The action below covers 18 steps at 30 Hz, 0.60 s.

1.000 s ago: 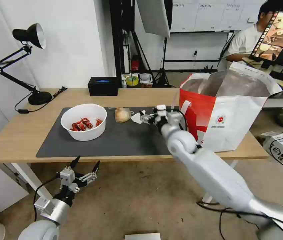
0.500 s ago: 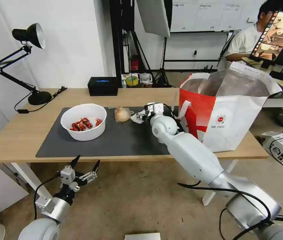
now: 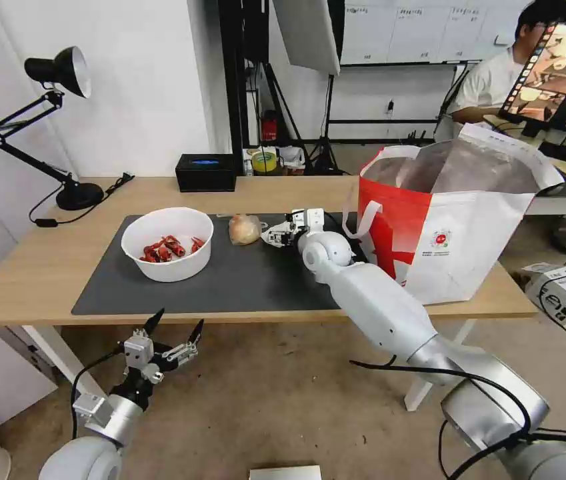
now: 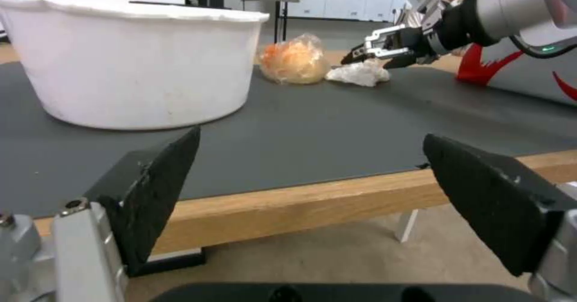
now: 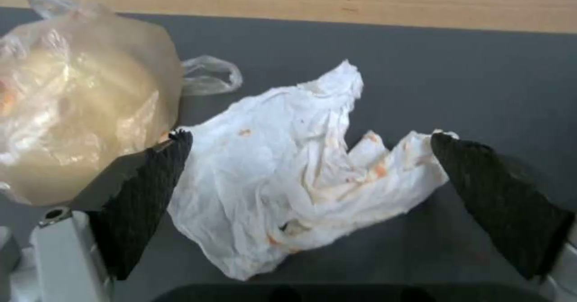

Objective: Pick up the trash from the table and place it into the takeout bag.

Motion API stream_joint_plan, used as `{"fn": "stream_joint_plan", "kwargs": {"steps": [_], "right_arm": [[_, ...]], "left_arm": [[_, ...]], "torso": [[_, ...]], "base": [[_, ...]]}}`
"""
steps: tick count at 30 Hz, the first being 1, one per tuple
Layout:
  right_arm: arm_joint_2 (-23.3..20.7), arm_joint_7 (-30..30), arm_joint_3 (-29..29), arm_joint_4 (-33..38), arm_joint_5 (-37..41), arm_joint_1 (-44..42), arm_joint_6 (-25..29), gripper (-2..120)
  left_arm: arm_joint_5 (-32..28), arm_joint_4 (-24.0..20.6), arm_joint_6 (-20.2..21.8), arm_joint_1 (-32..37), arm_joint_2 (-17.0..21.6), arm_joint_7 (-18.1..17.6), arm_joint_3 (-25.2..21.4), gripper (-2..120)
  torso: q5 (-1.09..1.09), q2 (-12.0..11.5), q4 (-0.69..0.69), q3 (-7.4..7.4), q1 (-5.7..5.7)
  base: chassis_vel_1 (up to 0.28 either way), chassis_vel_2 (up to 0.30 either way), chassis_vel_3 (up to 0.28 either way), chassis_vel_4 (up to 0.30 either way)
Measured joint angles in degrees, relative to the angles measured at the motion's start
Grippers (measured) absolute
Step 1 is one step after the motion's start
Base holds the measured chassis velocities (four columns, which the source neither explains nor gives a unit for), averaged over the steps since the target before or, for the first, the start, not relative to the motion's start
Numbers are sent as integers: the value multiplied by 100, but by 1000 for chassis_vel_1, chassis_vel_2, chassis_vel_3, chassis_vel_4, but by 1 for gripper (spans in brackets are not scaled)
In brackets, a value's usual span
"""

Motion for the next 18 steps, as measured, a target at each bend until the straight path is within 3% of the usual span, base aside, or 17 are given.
{"fn": "stream_joint_plan", "kwargs": {"steps": [18], "right_arm": [[-5,75,-59,-32,11,48,-327,100]], "left_arm": [[-13,15,2,-13,9,-14,29,100]], "torso": [[0,0,0,0,0]], "base": [[0,0,0,0]]}}
